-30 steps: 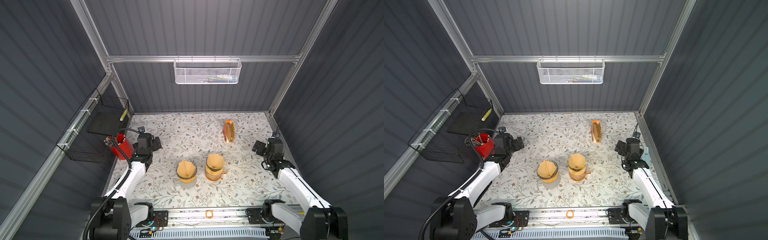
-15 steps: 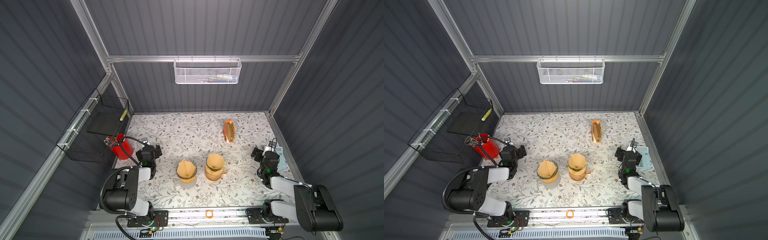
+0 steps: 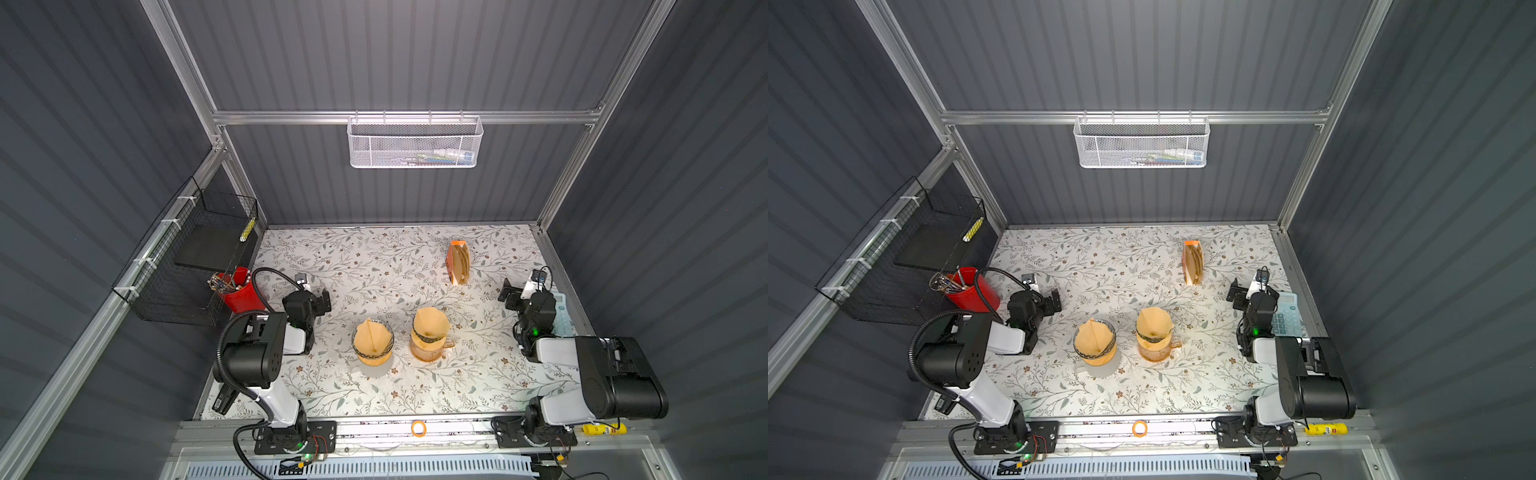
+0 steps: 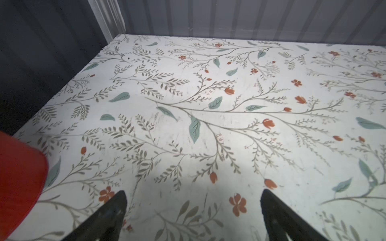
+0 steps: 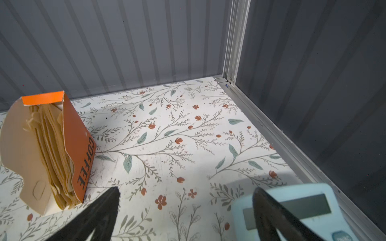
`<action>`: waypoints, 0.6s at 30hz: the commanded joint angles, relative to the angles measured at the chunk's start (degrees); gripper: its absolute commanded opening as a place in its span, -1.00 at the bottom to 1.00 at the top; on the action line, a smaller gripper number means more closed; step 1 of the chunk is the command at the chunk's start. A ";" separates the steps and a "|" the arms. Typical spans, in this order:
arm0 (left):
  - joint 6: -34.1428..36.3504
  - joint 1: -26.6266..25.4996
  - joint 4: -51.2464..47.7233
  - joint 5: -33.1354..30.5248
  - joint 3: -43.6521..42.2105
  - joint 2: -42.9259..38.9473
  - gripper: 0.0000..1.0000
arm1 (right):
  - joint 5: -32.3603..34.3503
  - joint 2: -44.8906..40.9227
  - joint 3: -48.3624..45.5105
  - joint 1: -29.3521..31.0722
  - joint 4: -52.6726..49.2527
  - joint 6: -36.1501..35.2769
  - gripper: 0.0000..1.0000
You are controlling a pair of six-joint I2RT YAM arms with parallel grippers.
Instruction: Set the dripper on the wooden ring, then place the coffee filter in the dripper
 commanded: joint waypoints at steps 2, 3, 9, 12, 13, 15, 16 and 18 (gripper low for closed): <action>1.86 0.31 0.40 2.21 0.77 0.61 1.00 | -2.20 -0.35 -0.01 -0.26 -1.37 -0.27 0.98; 1.82 0.29 0.12 2.20 0.84 0.60 1.00 | -2.17 -0.23 -0.03 -0.26 -1.08 -0.28 0.99; 1.78 0.24 -0.46 2.05 0.98 0.49 1.00 | -2.28 -0.11 -0.14 -0.26 -0.58 -0.32 0.98; 1.78 0.24 -0.39 2.11 0.90 0.49 1.00 | -2.19 -0.12 -0.14 -0.27 -0.63 -0.33 0.98; 1.78 0.24 -0.35 2.09 0.89 0.49 1.00 | -2.22 -0.12 -0.14 -0.26 -0.63 -0.32 0.98; 1.78 0.24 -0.35 2.09 0.89 0.40 1.00 | -2.21 -0.12 -0.14 -0.26 -0.63 -0.32 0.99; 1.78 0.24 -0.35 2.10 0.87 0.40 1.00 | -2.21 -0.12 -0.14 -0.26 -0.63 -0.32 0.99; 1.78 0.23 -0.35 2.09 0.89 0.42 1.00 | -2.22 -0.03 -0.06 -0.26 -0.71 -0.32 0.99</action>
